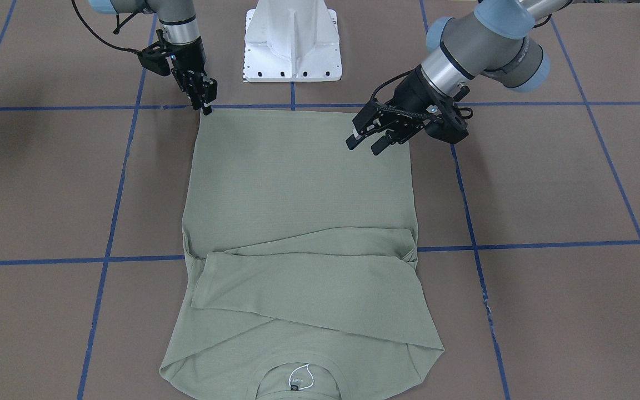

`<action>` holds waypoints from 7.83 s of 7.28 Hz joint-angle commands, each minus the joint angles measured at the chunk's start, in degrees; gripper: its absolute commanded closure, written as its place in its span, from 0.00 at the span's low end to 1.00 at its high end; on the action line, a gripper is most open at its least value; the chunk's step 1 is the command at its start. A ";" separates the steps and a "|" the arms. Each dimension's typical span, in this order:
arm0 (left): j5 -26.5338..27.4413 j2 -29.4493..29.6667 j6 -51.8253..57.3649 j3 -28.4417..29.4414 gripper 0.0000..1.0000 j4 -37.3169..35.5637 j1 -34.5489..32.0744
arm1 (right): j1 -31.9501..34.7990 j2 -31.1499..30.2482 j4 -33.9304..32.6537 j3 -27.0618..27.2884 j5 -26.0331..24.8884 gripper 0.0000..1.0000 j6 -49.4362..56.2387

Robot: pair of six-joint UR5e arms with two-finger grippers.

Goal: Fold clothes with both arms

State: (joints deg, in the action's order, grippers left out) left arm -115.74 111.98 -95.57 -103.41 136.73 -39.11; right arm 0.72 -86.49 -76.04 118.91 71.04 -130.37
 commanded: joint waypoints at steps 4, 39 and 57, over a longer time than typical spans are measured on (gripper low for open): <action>0.95 -3.93 -0.14 -1.70 0.24 -1.81 0.95 | 1.65 -0.09 0.36 2.90 2.87 1.00 0.03; 19.32 -1.34 20.66 1.41 1.00 -21.17 -4.65 | 41.98 27.47 -8.43 -20.41 27.05 1.00 37.02; 20.03 11.07 20.95 32.57 0.98 -1.21 -5.98 | 46.30 42.89 9.33 -55.27 26.79 1.00 41.34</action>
State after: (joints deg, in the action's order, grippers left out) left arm -95.71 123.06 -74.62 -70.86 135.53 -45.08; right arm 46.55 -43.94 -66.71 63.79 97.82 -89.03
